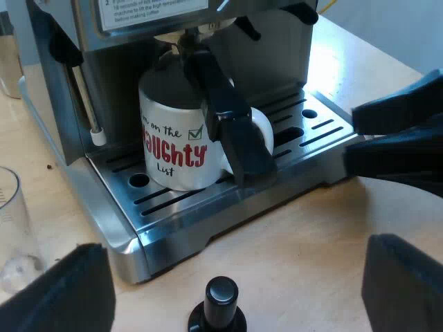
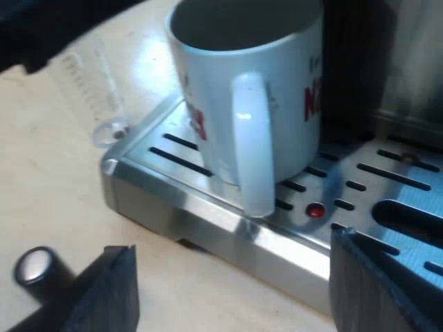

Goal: Remove mug from coffee machine

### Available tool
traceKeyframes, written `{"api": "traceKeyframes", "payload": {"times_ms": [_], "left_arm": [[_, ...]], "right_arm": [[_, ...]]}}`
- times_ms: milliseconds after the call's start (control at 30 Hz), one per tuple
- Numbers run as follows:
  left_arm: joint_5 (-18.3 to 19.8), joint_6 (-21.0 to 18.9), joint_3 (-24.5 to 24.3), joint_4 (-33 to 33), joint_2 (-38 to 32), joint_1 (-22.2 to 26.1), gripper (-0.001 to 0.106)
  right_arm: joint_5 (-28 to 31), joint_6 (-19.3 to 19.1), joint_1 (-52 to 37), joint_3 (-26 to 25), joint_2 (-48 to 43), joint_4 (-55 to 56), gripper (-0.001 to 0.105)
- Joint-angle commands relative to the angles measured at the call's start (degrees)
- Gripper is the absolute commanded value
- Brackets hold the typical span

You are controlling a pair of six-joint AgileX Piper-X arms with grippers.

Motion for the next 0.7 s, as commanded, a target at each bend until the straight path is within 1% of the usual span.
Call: {"api": "traceKeyframes", "payload": {"times_ms": [33,233,500,700], "left_arm": [[-0.32,-0.21,-0.20,-1.07,-0.01,-0.17,0.079],[-0.32,-0.21,-0.20,-1.07,-0.01,-0.17,0.079],[-0.32,-0.21,-0.20,-1.07,-0.01,-0.17,0.079],[-0.32,-0.21,-0.20,-1.07,-0.01,-0.17,0.079]], "right_arm": [[-0.04,-0.68,0.15,-2.07,1.44,-1.21,0.060],[-0.04,-0.68,0.15,-6.37,6.40,-1.21,0.060],[0.40,-0.68,0.15,-10.59,12.16,-1.21,0.060],[1.44,-0.68,0.15,-11.92,14.99,-4.11,0.060]]}}
